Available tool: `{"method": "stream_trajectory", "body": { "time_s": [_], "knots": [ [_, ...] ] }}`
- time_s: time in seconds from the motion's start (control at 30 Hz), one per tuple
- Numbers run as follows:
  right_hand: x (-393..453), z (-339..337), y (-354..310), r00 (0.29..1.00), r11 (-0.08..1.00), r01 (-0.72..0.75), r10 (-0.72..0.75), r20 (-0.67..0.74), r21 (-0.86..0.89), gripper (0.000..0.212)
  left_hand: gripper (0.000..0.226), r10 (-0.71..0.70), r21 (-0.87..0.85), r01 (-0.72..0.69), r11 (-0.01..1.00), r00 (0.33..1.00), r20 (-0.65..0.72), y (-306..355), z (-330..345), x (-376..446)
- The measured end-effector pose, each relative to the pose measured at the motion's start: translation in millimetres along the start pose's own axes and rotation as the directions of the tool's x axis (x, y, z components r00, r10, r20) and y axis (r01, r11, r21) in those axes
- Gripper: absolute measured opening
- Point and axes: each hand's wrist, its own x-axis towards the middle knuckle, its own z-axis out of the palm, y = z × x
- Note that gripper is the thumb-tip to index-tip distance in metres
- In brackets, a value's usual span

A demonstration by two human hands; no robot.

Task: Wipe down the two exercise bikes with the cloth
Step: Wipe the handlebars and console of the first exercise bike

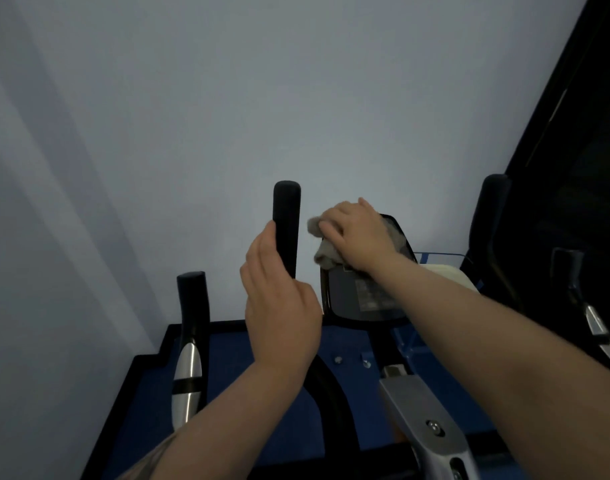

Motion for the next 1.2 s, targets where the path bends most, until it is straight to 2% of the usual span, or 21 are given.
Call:
{"method": "stream_trajectory", "body": {
  "time_s": [0.07, 0.13, 0.2, 0.3, 0.33, 0.4, 0.47, 0.5, 0.53, 0.6, 0.67, 0.73, 0.8, 0.83, 0.87, 0.9, 0.97, 1.03, 1.07, 1.13, 1.2],
  "knots": [
    [-15, 6, -16, 0.989, 0.988, 0.148, -0.147, -0.028, 0.032, 0.025, 0.080, -0.015, -0.009, 0.015, 1.000, 1.000, 0.011, -1, 0, 0],
    [-38, 5, -14, 0.859, 0.868, 0.492, -0.496, 0.122, 0.068, 0.030, 0.079, -0.013, -0.003, 0.013, 1.000, 1.000, 0.017, -1, 0, 0],
    [-34, -6, 2, 0.768, 0.800, 0.598, -0.592, 0.247, 0.058, 0.034, 0.079, -0.011, 0.014, 0.011, 1.000, 1.000, 0.019, 0, 0, 0],
    [-14, -5, 1, 0.975, 0.980, 0.201, -0.201, 0.096, 0.008, 0.031, 0.078, -0.003, 0.034, 0.003, 0.999, 1.000, 0.019, 0, 0, 0],
    [-14, -1, -9, 0.995, 0.996, 0.088, -0.089, 0.055, 0.019, 0.030, 0.079, -0.002, 0.035, 0.002, 0.999, 1.000, 0.018, 0, 0, 0],
    [-27, 6, -17, 0.968, 0.972, 0.233, -0.236, 0.086, 0.041, 0.032, 0.078, -0.005, 0.036, 0.004, 0.999, 1.000, 0.022, 1, -1, -1],
    [-43, 3, -10, 0.806, 0.836, 0.539, -0.546, 0.226, 0.097, 0.037, 0.078, -0.006, 0.043, 0.005, 0.999, 1.000, 0.020, 1, 0, 0],
    [-38, -5, -2, 0.740, 0.786, 0.612, -0.609, 0.285, 0.090, 0.038, 0.078, -0.009, 0.046, 0.009, 0.999, 1.000, 0.017, 1, 0, 0],
    [-29, -10, 3, 0.758, 0.799, 0.598, -0.588, 0.285, 0.059, 0.037, 0.078, -0.013, 0.047, 0.012, 0.999, 1.000, 0.015, 1, 0, 0],
    [-10, -10, 2, 0.948, 0.958, 0.285, -0.288, 0.139, 0.039, 0.030, 0.078, -0.011, 0.047, 0.010, 0.999, 1.000, 0.019, 2, 0, -1],
    [-6, 1, -23, 1.000, 0.999, -0.005, 0.005, 0.000, 0.053, 0.025, 0.078, -0.007, 0.048, 0.006, 0.999, 1.000, 0.016, 1, 0, 0],
    [-22, 13, -32, 0.971, 0.971, 0.234, -0.236, 0.048, 0.043, 0.026, 0.078, -0.014, 0.035, 0.013, 0.999, 1.000, 0.022, 1, -1, 0],
    [-37, 8, -20, 0.794, 0.826, 0.556, -0.561, 0.234, 0.093, 0.029, 0.078, -0.015, 0.035, 0.014, 0.999, 1.000, 0.023, 1, 0, 0],
    [-31, -1, -9, 0.741, 0.788, 0.608, -0.606, 0.291, 0.092, 0.029, 0.078, -0.013, 0.038, 0.012, 0.999, 1.000, 0.020, 1, 0, 0],
    [-22, -7, -1, 0.775, 0.820, 0.569, -0.560, 0.295, 0.062, 0.030, 0.078, -0.009, 0.040, 0.008, 0.999, 1.000, 0.020, 1, 0, 0],
    [-12, -10, 5, 0.872, 0.899, 0.438, -0.429, 0.236, 0.018, 0.031, 0.078, -0.003, 0.039, 0.002, 0.999, 1.000, 0.020, 1, 0, 0],
    [-5, -5, -1, 0.998, 0.999, -0.018, 0.020, 0.056, -0.041, 0.034, 0.078, -0.005, 0.034, 0.005, 0.999, 1.000, 0.015, 1, 0, 0],
    [-17, 12, -31, 0.932, 0.932, -0.358, 0.353, -0.087, -0.055, 0.040, 0.078, -0.013, 0.024, 0.013, 1.000, 1.000, 0.021, 1, 0, 0],
    [-29, 20, -47, 0.921, 0.925, -0.379, 0.375, -0.106, -0.018, 0.044, 0.078, -0.011, 0.014, 0.010, 1.000, 1.000, 0.026, 1, 0, 0],
    [-60, 26, -66, 0.986, 0.985, -0.164, 0.166, -0.026, 0.049, 0.053, 0.076, -0.005, -0.007, 0.005, 1.000, 1.000, 0.031, 1, -1, 1],
    [-81, 12, -49, 0.987, 0.994, 0.091, -0.097, 0.130, 0.053, 0.057, 0.078, -0.007, 0.005, 0.007, 1.000, 0.999, 0.032, 1, -2, 1]
  ]
}}
